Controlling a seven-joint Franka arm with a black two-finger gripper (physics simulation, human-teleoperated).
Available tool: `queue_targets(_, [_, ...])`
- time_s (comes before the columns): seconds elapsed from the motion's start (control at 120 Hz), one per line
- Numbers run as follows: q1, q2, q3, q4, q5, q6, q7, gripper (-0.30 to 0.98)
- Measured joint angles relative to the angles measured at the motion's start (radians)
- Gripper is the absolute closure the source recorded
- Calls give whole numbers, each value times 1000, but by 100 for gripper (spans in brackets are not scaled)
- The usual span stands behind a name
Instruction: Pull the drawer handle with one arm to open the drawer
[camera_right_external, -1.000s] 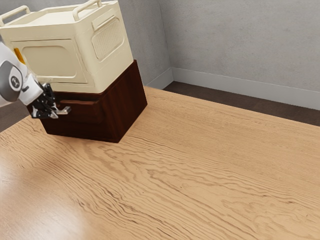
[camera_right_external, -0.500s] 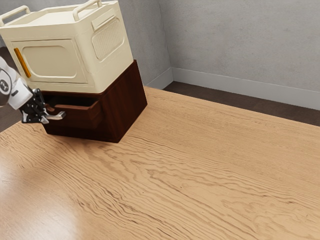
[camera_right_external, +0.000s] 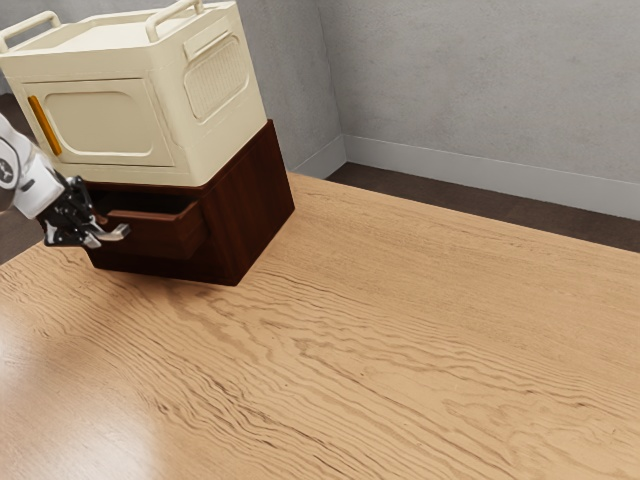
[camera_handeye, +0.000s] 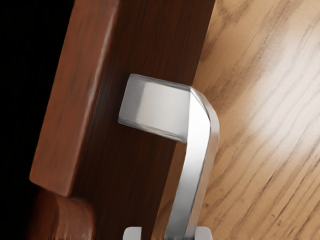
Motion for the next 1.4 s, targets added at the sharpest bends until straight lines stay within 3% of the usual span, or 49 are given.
queue_targets(1.15, [2, -226, 21, -227, 66, -9, 24, 75])
queue_targets(1.4, [5, -372, 43, -247, 93, -58, 30, 73])
